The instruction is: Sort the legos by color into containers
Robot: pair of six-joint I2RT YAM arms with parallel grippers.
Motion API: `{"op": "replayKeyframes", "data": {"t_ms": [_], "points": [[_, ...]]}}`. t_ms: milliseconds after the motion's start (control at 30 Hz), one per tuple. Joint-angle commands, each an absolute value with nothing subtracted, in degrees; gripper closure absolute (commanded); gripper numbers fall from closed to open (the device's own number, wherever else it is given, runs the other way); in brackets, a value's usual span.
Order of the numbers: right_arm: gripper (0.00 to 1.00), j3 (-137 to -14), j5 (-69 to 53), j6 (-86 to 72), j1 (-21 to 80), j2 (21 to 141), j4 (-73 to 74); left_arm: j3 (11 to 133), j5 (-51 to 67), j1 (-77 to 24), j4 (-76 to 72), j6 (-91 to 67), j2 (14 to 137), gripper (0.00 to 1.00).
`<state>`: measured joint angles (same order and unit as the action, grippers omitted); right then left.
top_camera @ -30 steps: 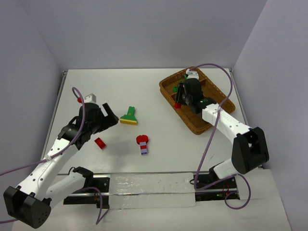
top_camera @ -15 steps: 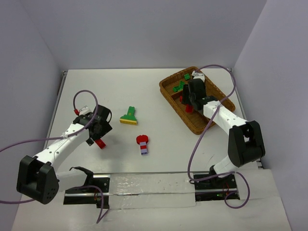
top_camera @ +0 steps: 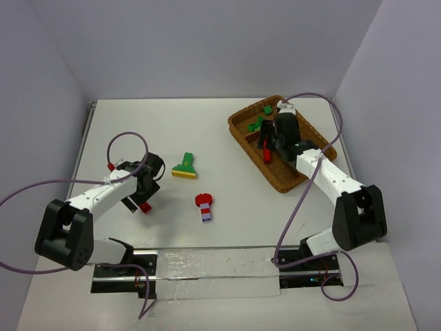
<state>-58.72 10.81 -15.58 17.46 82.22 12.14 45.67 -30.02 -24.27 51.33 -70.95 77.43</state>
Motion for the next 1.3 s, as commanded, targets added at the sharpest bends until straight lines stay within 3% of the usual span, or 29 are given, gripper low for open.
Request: {"op": "replayKeyframes", "data": {"t_ms": [0, 367, 433, 533, 767, 1000, 1267], "points": [[0.22, -57.63, 8.96, -16.55, 17.24, 77.8, 11.39, 45.48, -31.36, -23.83, 51.07, -74.72, 78.11, 0.17], [0.21, -57.48, 8.95, -16.15, 17.23, 75.71, 12.25, 42.91, -28.06, -23.29, 43.77, -72.41, 82.37, 0.35], [0.21, -57.48, 9.11, -16.17, 17.23, 75.24, 12.5, 43.36, -27.74, -23.29, 43.52, -71.46, 82.16, 0.43], [0.21, -57.48, 9.0, -16.08, 17.23, 74.2, 12.8, 44.73, -27.37, -23.29, 43.64, -69.19, 79.64, 0.59], [0.21, -59.41, -0.99, -17.3, 17.23, 73.26, 13.54, 49.46, -16.37, -23.29, 34.02, -51.78, 66.12, 0.71], [0.21, -60.21, -18.54, -20.88, 17.47, 72.15, 10.47, 50.92, 9.89, -23.29, 18.72, -43.77, 57.38, 0.72], [0.21, -64.26, -26.83, -28.39, 21.05, 74.79, 8.86, 48.9, 18.62, -23.29, 10.02, -43.58, 56.15, 0.74]]}}
